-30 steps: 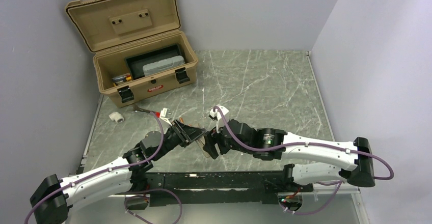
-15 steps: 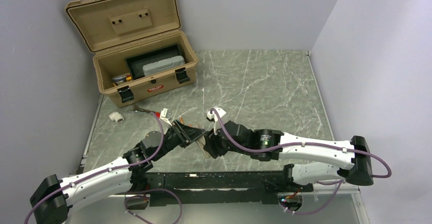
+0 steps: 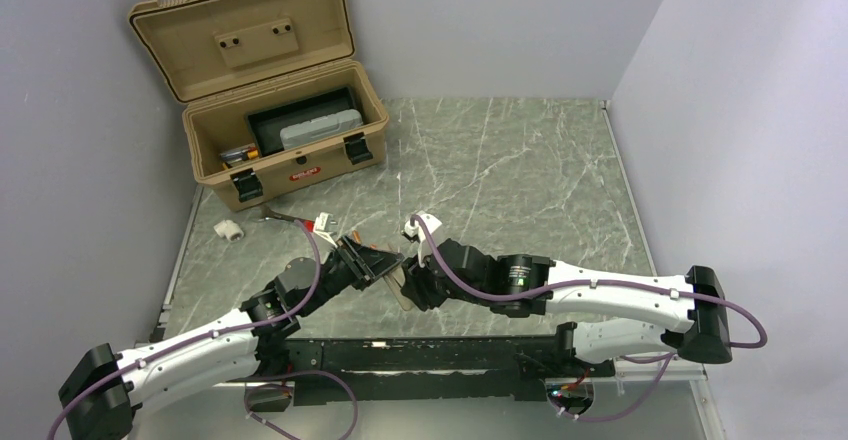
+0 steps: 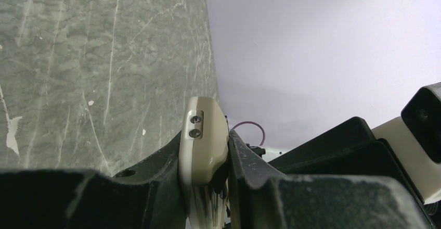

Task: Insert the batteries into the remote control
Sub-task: Remove the battery cover from the remote control.

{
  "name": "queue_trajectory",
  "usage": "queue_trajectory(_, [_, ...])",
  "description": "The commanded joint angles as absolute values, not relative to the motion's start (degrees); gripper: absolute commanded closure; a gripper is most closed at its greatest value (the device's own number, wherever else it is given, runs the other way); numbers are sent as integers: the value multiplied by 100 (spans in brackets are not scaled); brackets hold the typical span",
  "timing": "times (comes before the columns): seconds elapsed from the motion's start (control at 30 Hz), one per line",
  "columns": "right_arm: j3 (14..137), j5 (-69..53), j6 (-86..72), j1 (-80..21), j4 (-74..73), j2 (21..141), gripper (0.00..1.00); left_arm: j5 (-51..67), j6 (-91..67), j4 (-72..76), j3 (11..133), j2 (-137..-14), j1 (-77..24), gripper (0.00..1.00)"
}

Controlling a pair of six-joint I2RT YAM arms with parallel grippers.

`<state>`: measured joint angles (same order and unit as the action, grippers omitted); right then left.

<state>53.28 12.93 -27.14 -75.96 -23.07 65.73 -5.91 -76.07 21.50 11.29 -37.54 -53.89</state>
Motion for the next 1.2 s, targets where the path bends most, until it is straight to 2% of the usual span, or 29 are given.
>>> queue_trajectory(0.0, [5404,1292,-2705,-7640,-2357,6575,63,-646,-7629,2347,1343,-3704,-5413,100])
queue_trajectory(0.23, [5492,1158,-2638,-7646,-2428,6625,73,-668,-7593,2257,1371,-3761,-5408,100])
queue_trajectory(0.5, [5528,1099,-2722,-7642,-2550,6551,75,-967,-7419,1624,1499,-3566,-5406,100])
queue_trajectory(0.7, [5273,1799,-3160,-7625,-2566,5994,76,-1359,-7258,526,1724,-3244,-5405,100])
queue_trajectory(0.8, [5069,2263,-3454,-7461,-2724,5825,81,-1582,-7201,-290,1812,-2833,-5409,100])
queue_trajectory(1.0, [4358,2148,-3452,-6838,-2352,6110,83,-2039,-7062,-1635,2005,-1950,-5413,100])
queue_trajectory(1.17, [3820,2235,-3258,-6657,-1604,6354,83,-2273,-6911,-2199,2088,-1361,-5406,100])
